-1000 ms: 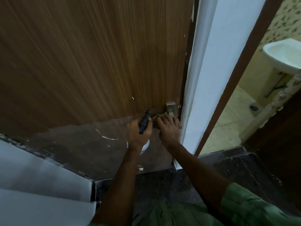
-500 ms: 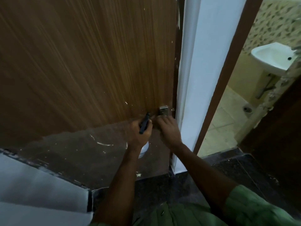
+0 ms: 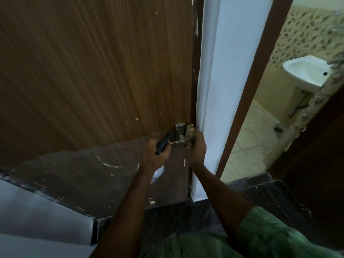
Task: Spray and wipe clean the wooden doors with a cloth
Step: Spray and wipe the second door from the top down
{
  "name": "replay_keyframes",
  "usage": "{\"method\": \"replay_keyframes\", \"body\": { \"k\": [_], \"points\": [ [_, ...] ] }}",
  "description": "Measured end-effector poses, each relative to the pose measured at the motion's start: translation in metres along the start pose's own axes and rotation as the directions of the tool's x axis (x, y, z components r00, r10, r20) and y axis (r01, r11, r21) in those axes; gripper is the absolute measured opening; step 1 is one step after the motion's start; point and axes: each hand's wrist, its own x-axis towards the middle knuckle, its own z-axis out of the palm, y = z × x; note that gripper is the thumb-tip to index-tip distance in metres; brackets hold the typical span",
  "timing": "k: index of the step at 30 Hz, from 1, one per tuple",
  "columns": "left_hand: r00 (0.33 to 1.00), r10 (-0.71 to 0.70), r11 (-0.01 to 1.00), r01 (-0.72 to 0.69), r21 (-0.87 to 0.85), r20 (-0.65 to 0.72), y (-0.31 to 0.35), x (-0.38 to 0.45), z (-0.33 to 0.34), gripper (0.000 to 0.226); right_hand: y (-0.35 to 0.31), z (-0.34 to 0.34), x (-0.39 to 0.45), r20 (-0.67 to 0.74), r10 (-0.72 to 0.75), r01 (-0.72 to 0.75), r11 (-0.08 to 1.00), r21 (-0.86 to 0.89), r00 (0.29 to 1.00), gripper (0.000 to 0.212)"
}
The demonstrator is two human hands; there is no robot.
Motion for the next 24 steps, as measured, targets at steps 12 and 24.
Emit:
{"method": "replay_keyframes", "body": {
  "k": [12, 24],
  "points": [
    [1.000, 0.005, 0.998, -0.005, 0.065, 0.004, 0.003, 0.004, 0.001, 0.041, 0.004, -0.003, 0.007, 0.103, -0.013, 0.007, 0.998, 0.057, 0.995, 0.028],
    [0.941, -0.333, 0.887, 0.291, 0.359, 0.059, -0.019, -0.017, -0.007, 0.043, -0.037, 0.001, 0.011, 0.000, -0.385, 0.382, 0.914, -0.137, 0.923, 0.049]
  ]
}}
